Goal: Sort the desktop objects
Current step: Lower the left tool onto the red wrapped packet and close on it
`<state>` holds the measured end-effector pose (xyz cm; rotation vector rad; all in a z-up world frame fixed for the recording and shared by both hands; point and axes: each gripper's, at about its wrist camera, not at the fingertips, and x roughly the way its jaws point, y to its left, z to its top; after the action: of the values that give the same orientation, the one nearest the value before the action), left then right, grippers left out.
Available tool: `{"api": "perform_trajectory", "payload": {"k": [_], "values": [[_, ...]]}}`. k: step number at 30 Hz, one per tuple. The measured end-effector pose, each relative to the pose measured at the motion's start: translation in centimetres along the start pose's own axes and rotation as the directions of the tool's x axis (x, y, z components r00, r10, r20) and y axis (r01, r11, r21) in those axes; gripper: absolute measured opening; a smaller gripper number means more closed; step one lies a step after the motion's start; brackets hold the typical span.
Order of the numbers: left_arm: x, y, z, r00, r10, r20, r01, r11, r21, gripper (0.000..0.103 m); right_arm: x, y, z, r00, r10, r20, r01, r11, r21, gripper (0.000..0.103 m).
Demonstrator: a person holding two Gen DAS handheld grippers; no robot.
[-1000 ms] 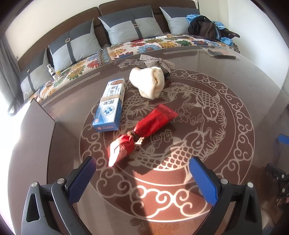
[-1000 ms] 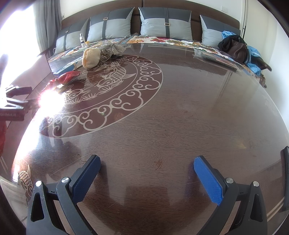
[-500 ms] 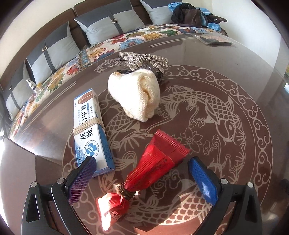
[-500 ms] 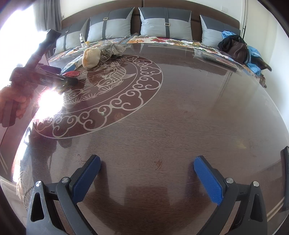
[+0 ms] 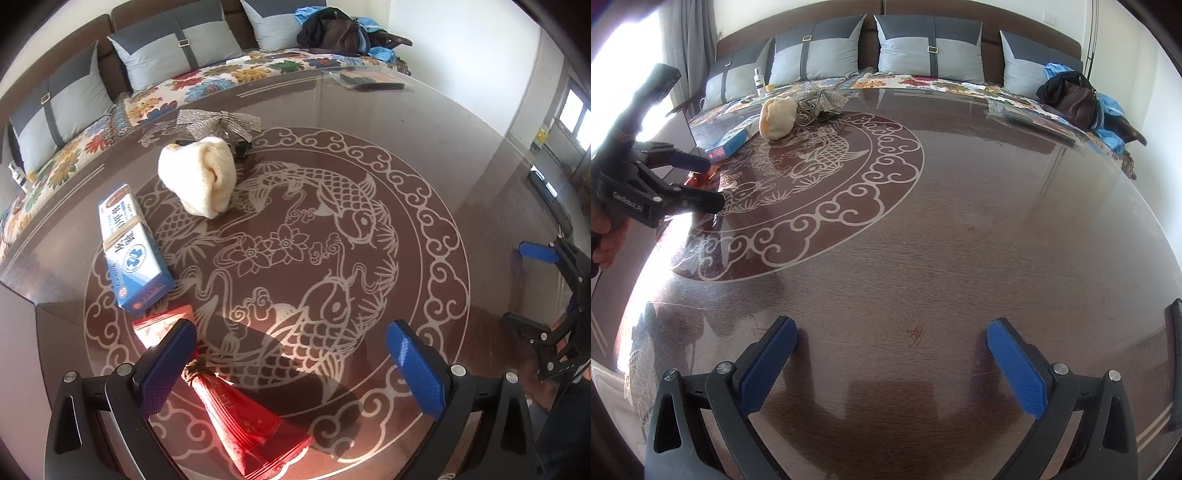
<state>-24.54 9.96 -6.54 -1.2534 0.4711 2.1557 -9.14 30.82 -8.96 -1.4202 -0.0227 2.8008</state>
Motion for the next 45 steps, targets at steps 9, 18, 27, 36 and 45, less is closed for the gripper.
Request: {"api": "perform_trajectory", "payload": {"k": [9,18,27,36,45], "values": [[1.0,3.1,1.7,0.99,0.139,-0.03,-0.14,0.988,-0.063,0.103,0.0,-0.1,0.0,1.0,0.0,0.0,0.0,1.0,0.0,0.103],[2.1,3.8,-3.0,0.992,0.103,-0.075,-0.116,0.973,-0.201,0.103,0.0,-0.1,0.0,1.0,0.001,0.0,-0.001,1.0,-0.001,0.103],[2.0,4.3,-3.8,0.99,0.13,-0.062,-0.142,0.951,-0.274,0.103,0.0,-0.1,0.0,1.0,0.001,0.0,-0.001,1.0,-0.001,0.103],[1.6,4.1,-4.3,0.986,0.161,-0.033,-0.164,0.939,-0.302,0.098,0.0,-0.1,0.0,1.0,0.001,0.0,-0.001,1.0,-0.001,0.103],[-0.9,6.3,-6.5,0.971,0.238,0.005,-0.211,0.872,-0.441,0.022,0.0,-0.1,0.0,1.0,0.001,0.0,-0.001,1.0,-0.001,0.103]]}}
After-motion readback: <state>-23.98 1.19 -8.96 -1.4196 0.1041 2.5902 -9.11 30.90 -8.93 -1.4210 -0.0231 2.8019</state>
